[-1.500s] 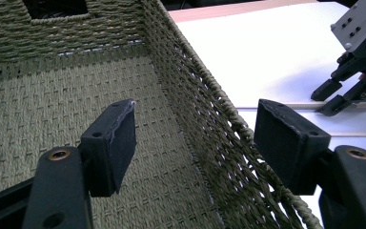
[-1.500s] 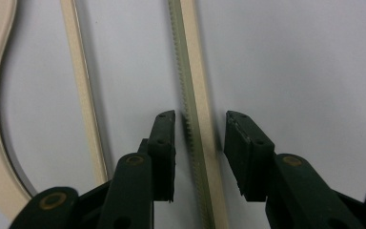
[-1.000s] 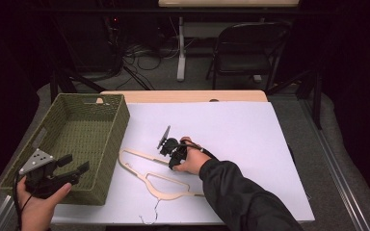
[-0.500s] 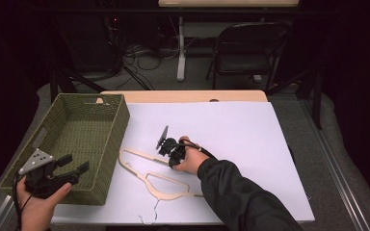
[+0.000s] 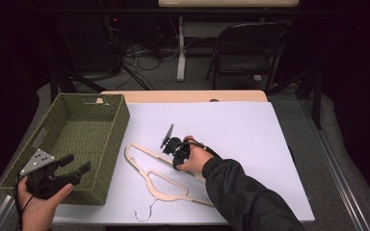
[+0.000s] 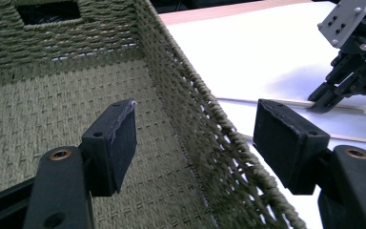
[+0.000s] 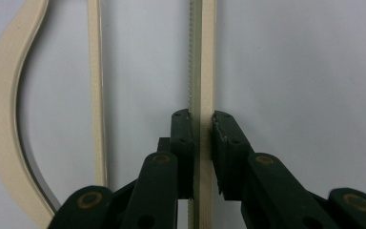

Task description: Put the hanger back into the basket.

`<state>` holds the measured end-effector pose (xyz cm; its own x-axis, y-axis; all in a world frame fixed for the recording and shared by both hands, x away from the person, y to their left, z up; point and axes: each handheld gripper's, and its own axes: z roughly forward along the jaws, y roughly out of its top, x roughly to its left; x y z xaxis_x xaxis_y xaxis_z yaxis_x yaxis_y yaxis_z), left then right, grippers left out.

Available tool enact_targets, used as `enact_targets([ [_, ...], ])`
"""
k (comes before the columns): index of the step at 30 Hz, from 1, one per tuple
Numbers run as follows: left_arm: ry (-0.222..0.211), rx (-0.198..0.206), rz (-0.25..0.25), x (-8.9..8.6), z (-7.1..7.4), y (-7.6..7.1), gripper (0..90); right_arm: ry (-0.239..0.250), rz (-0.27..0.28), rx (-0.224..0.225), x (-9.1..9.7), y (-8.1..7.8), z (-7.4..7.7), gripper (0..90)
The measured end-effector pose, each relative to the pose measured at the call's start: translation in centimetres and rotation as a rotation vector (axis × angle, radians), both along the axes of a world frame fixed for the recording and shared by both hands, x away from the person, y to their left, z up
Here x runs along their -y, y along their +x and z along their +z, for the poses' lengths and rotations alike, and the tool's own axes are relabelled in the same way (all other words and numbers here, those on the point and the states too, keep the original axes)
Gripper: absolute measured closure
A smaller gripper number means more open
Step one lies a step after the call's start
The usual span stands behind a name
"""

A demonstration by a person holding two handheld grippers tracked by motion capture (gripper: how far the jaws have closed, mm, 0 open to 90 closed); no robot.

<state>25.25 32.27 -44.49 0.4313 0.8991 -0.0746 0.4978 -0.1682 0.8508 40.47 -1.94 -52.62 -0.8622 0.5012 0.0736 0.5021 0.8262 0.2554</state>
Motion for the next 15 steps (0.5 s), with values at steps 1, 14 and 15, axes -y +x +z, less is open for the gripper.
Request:
enact_targets([
  [1, 0.002, 0.002, -0.005, 0.1, 0.1, -0.1, 31.5, 0.000, 0.000, 0.000, 0.0, 0.0, 0.0, 79.8],
  [14, 0.029, 0.031, -0.129, 4.0, 0.6, -0.8, 32.4, 0.064, -0.018, 0.076, 4.8, -1.8, 2.0, 79.8],
  [15, 0.029, 0.031, -0.129, 4.0, 0.6, -0.8, 32.4, 0.064, -0.018, 0.076, 4.8, -1.8, 2.0, 79.8],
])
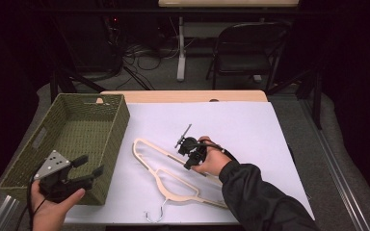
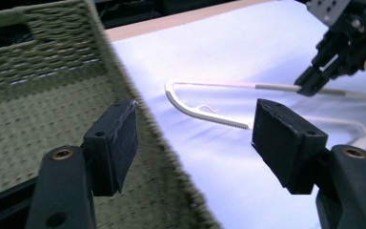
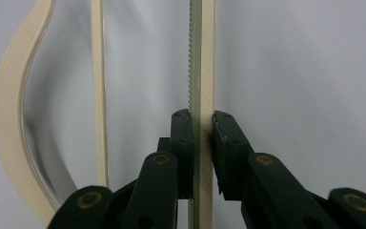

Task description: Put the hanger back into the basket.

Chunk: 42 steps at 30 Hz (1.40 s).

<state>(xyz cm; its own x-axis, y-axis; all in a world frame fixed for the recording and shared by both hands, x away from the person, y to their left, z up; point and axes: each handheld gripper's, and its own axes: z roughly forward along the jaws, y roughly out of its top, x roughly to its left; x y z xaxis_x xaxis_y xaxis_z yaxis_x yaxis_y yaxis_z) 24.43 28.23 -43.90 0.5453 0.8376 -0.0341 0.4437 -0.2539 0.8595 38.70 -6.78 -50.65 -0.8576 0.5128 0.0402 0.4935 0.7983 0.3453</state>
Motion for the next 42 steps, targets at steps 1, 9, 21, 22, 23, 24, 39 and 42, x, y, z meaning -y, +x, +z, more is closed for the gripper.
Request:
enact_targets([
  [1, 0.006, 0.001, -0.015, 0.5, -0.1, 0.0, 32.4, -0.003, -0.007, 0.013, 0.2, -0.1, 0.1, 79.8],
  [9, 0.012, -0.004, -0.128, 4.1, -1.2, 0.1, 33.0, 0.081, -0.001, 0.032, 2.6, -1.1, 1.0, 79.8],
  [21, 0.035, -0.018, -0.229, 7.6, -3.9, 1.3, 33.2, 0.116, 0.023, 0.048, 4.1, -1.7, 1.5, 79.6],
  [22, 0.031, -0.015, -0.257, 8.2, -4.5, 1.4, 33.1, 0.121, 0.026, 0.051, 4.1, -1.8, 1.5, 79.7],
  [23, 0.031, -0.015, -0.257, 8.2, -4.5, 1.4, 33.0, 0.121, 0.026, 0.051, 4.1, -1.8, 1.5, 79.7],
  [24, 0.036, -0.011, -0.268, 8.5, -4.7, 1.4, 32.8, 0.110, 0.024, 0.052, 4.2, -1.8, 1.6, 79.7],
  [39, 0.179, 0.092, -0.343, 10.8, -7.4, 1.7, 18.7, 0.134, 0.063, 0.022, 4.0, -1.6, 1.2, 79.6],
  [42, 0.218, 0.102, -0.340, 11.1, -8.2, 2.0, 17.3, 0.135, 0.067, 0.014, 4.0, -1.4, 1.1, 79.6],
])
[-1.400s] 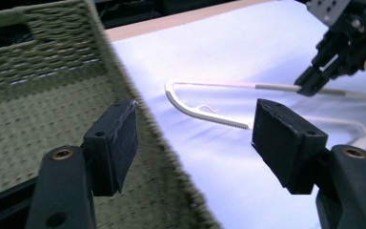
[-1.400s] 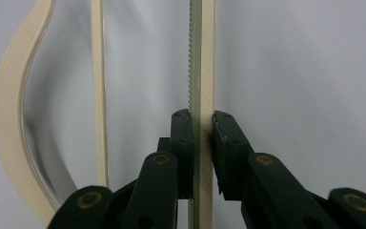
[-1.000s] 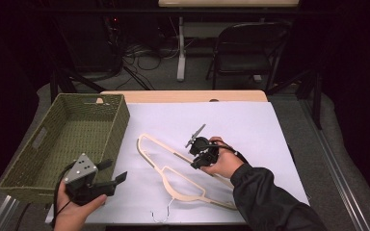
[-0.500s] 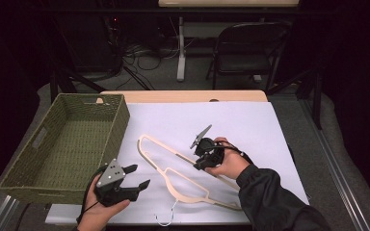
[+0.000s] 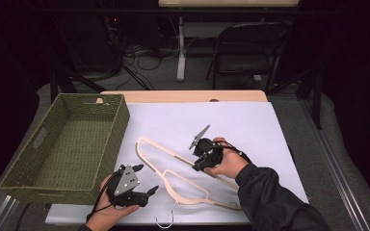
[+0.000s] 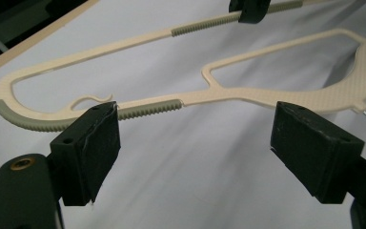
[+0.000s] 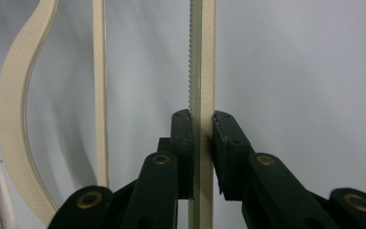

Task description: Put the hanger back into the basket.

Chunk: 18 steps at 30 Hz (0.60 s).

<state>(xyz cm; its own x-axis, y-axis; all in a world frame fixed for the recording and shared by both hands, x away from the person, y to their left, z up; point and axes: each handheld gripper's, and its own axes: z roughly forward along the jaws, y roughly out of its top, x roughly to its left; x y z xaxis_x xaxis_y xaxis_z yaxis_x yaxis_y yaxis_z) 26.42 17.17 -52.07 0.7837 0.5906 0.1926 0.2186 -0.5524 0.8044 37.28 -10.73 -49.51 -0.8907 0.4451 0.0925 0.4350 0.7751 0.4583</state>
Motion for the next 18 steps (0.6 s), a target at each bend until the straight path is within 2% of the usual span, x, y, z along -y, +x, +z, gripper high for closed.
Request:
enact_targets([
  [5, 0.051, 0.037, -0.014, 0.6, -0.4, -0.1, 17.4, -0.007, -0.001, -0.005, 0.0, 0.2, -0.1, 79.6],
  [6, 0.056, 0.040, -0.018, 0.8, -0.4, -0.1, 17.5, 0.005, 0.001, -0.011, 0.0, 0.2, -0.1, 79.6],
  [7, 0.062, 0.049, -0.021, 1.0, -0.5, -0.2, 17.5, -0.015, 0.005, -0.020, 0.1, 0.3, 0.0, 79.6],
  [11, 0.088, 0.063, -0.042, 1.5, -0.6, -0.2, 18.6, 0.003, 0.003, -0.020, 0.0, 0.3, -0.2, 79.6],
  [14, 0.107, 0.072, -0.053, 1.9, -0.7, -0.2, 18.7, -0.004, 0.004, -0.022, -0.1, 0.3, -0.2, 79.6],
  [15, 0.116, 0.077, -0.058, 2.0, -0.8, -0.2, 19.1, -0.020, 0.009, -0.036, -0.1, 0.3, -0.1, 79.6],
  [17, 0.134, 0.081, -0.066, 2.2, -0.9, -0.2, 19.1, -0.005, 0.006, -0.031, -0.1, 0.3, -0.2, 79.6],
  [18, 0.157, 0.094, -0.076, 2.4, -1.0, -0.2, 19.2, 0.002, 0.006, -0.035, -0.1, 0.4, -0.2, 79.6],
])
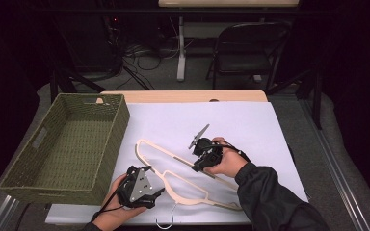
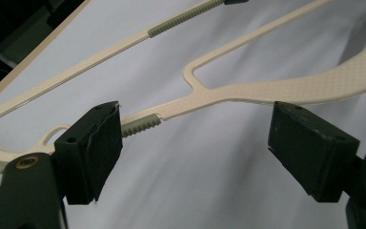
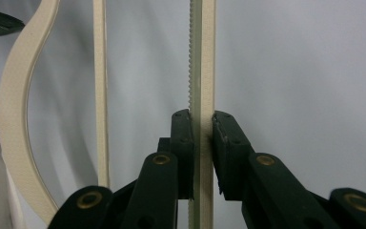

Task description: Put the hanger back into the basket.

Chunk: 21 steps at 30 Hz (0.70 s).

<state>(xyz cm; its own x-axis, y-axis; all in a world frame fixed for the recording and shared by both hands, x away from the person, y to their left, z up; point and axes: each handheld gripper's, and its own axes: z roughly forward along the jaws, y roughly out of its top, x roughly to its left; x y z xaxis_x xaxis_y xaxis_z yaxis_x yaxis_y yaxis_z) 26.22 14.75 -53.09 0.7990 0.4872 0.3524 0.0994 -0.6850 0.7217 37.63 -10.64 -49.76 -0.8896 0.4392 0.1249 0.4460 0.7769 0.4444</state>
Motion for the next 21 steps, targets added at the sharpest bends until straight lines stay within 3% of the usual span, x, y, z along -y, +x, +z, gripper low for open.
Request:
enact_targets([
  [9, 0.039, 0.026, -0.027, 0.4, -0.4, 0.1, 19.2, 0.001, -0.003, -0.012, 0.1, 0.1, -0.1, 79.6],
  [10, 0.049, 0.032, -0.032, 0.4, -0.4, 0.1, 19.2, -0.021, -0.005, -0.005, 0.1, 0.1, -0.1, 79.6],
  [13, 0.069, 0.042, -0.054, 0.6, -0.6, -0.1, 16.6, -0.021, 0.000, -0.023, 0.1, 0.3, -0.2, 79.6],
  [14, 0.083, 0.052, -0.061, 0.7, -0.6, -0.2, 16.6, -0.028, 0.001, -0.025, 0.1, 0.3, -0.1, 79.6],
  [15, 0.111, 0.076, -0.060, 1.0, -0.9, -0.4, 15.3, 0.003, 0.000, -0.028, 0.1, 0.3, -0.3, 79.6],
  [21, 0.143, 0.105, -0.078, 1.5, -1.0, -0.4, 15.3, -0.027, 0.004, -0.038, 0.0, 0.3, -0.3, 79.6],
])
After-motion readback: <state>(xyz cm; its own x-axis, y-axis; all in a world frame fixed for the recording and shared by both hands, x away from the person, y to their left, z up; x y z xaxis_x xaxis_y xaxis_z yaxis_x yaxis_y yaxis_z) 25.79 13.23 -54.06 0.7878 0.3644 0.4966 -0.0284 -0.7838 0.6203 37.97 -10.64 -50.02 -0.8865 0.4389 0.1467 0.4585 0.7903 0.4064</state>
